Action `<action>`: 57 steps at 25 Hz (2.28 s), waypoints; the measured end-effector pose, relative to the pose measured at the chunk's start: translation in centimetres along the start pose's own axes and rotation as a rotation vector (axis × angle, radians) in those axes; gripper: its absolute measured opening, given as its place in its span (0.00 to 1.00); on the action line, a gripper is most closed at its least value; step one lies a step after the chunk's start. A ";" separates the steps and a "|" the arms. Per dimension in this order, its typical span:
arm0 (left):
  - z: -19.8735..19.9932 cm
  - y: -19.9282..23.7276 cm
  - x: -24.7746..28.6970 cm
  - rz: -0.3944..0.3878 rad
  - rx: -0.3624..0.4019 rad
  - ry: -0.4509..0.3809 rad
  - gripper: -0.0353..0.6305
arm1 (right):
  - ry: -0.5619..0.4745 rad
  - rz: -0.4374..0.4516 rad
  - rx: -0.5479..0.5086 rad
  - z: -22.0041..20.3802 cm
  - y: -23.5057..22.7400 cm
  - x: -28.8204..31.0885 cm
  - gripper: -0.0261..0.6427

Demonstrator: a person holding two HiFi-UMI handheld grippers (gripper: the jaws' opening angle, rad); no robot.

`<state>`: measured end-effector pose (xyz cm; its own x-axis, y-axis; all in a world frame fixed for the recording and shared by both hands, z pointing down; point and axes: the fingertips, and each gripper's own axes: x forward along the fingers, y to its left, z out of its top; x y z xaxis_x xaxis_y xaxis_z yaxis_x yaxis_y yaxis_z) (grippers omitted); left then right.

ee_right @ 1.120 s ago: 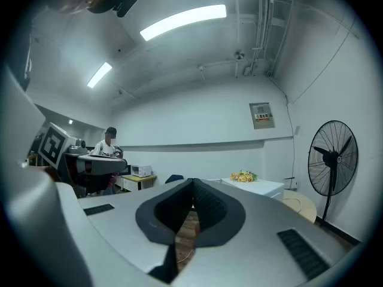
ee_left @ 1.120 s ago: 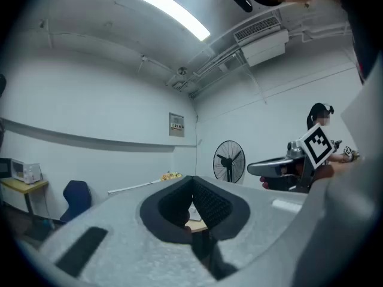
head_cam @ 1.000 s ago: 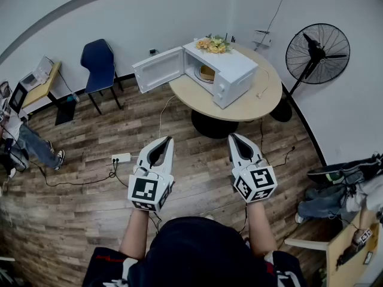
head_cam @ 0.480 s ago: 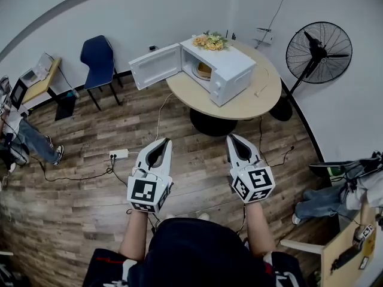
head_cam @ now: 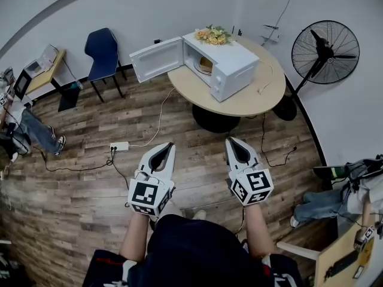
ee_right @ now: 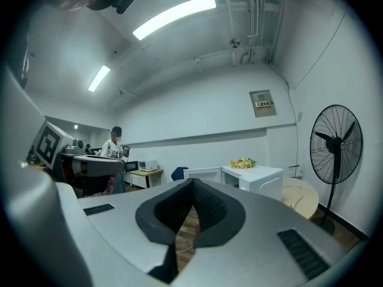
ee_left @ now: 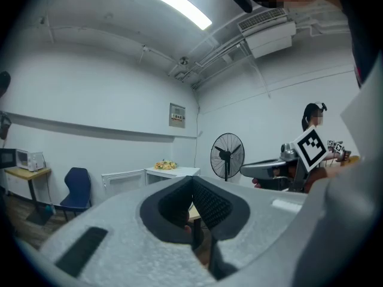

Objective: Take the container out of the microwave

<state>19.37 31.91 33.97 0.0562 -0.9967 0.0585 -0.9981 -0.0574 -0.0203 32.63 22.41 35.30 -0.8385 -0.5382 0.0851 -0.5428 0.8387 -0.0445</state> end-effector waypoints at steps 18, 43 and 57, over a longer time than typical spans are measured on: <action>-0.2 7.1 8.2 -0.057 0.019 0.012 0.07 | 0.018 -0.041 -0.015 0.3 -2.0 9.2 0.05; -1.5 26.7 20.8 -0.229 0.028 0.053 0.07 | 0.050 -0.165 -0.034 2.4 -1.1 31.4 0.05; -4.4 28.4 26.1 -0.300 0.012 0.121 0.07 | 0.117 -0.165 -0.025 0.2 -3.2 36.7 0.05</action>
<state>-7.58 4.53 39.33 0.3443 -0.9211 0.1815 -0.9370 -0.3494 0.0044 3.57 -0.09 38.39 -0.7266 -0.6561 0.2040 -0.6695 0.7428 0.0042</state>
